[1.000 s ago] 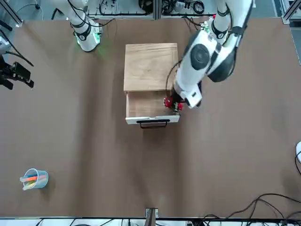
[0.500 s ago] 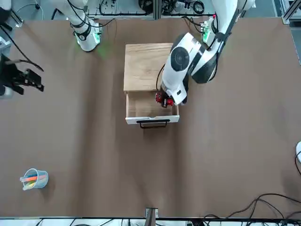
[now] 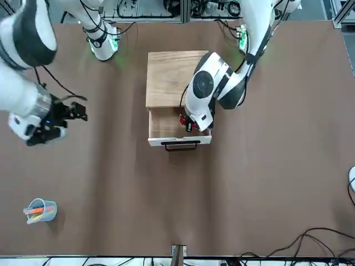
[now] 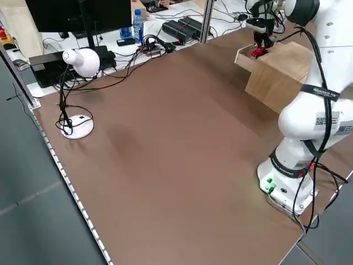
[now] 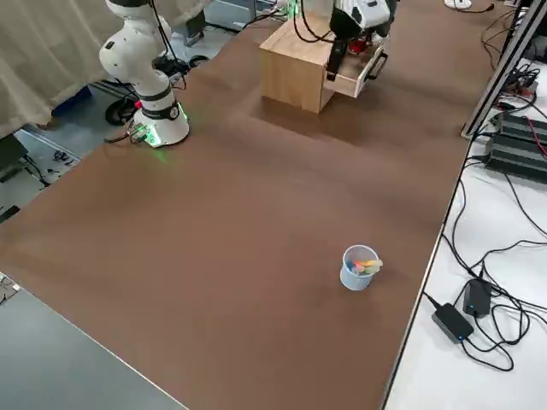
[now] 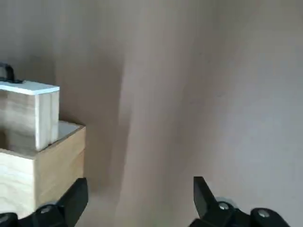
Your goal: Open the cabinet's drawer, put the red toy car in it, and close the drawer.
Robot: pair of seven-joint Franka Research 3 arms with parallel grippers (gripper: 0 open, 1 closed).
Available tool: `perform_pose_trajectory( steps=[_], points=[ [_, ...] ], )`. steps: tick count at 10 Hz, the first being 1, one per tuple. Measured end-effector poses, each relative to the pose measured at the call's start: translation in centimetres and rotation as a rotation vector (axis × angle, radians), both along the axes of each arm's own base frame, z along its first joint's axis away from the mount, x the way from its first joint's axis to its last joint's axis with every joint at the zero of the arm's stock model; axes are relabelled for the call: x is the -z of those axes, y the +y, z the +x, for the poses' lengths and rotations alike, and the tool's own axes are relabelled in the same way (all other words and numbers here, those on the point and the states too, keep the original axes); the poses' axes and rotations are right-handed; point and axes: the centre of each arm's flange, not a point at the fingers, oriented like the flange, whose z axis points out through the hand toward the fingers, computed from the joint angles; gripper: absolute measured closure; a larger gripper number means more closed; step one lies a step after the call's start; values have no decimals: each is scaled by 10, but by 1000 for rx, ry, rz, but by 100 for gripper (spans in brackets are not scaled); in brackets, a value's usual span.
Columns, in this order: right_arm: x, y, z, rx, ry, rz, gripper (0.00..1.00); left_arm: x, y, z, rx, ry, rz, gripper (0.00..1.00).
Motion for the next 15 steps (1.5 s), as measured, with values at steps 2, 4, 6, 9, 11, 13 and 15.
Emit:
perform_pose_trajectory(
  steps=[2,4,6,9,11,13,15],
  points=[
    [40,46,13,85,11,7,0,11,-9,1,-13,1,-7,55],
    [69,90,19,122,19,86,0,18,-15,1,-17,3,-7,55],
    [85,108,24,179,49,207,0,19,-17,1,-15,2,-8,48],
    [101,112,37,252,42,297,1,3,-21,4,-15,-21,-28,28],
    [125,116,41,283,81,327,1,-41,-15,4,8,-74,-17,19],
    [134,119,46,301,69,340,2,-92,8,8,57,-141,11,0],
    [138,134,44,308,67,367,13,-119,43,21,150,-161,16,0]
  ],
)
